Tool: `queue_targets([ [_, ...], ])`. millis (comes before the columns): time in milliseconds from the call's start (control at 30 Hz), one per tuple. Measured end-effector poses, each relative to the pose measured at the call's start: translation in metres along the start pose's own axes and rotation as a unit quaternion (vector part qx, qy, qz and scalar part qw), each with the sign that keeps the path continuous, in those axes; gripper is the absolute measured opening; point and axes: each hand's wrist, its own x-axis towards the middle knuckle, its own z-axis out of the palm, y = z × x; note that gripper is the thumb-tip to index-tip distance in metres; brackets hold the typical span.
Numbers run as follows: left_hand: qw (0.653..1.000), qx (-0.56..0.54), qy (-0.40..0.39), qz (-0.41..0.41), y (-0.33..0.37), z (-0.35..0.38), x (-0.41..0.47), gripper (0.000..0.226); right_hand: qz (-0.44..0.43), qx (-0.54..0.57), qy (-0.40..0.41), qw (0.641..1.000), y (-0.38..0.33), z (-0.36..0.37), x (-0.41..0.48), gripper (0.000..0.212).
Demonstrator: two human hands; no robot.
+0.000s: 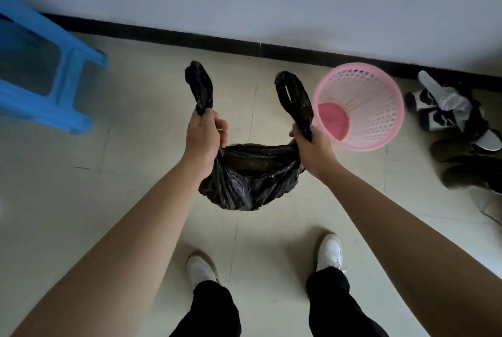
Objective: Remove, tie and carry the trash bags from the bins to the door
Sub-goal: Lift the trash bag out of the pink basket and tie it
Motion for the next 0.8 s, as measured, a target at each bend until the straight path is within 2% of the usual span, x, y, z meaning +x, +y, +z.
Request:
queue_targets([
  [67, 1.000, -0.005, -0.004, 0.011, -0.022, -0.006, 0.016, 0.022, -0.009, -0.004, -0.005, 1.000, 0.016, 0.013, 0.017, 0.028],
  [267, 1.000, -0.007, 0.015, 0.007, -0.119, -0.003, 0.092, 0.024, -0.124, -0.074, -0.035, 0.989, 0.079, 0.060, 0.095, 0.033],
  [367, 1.000, -0.001, -0.017, 0.005, -0.167, 0.005, 0.127, 0.014, -0.122, -0.116, -0.082, 0.982, 0.120, 0.091, 0.127, 0.038],
  [467, 0.999, -0.015, -0.038, -0.012, -0.207, 0.007, 0.157, 0.018, -0.100, -0.150, -0.119, 0.976, 0.161, 0.113, 0.157, 0.041],
  [600, 0.994, -0.067, -0.083, -0.035, -0.243, 0.002, 0.194, 0.026, -0.114, -0.138, -0.141, 0.974, 0.191, 0.130, 0.189, 0.045],
  [700, 0.991, -0.065, -0.115, -0.018, -0.257, 0.008, 0.217, 0.029, -0.145, -0.134, -0.134, 0.971, 0.200, 0.142, 0.210, 0.047],
  [800, 0.989, -0.075, -0.130, 0.006, -0.258, 0.016, 0.230, 0.033, -0.205, -0.129, -0.111, 0.964, 0.199, 0.148, 0.228, 0.039],
])
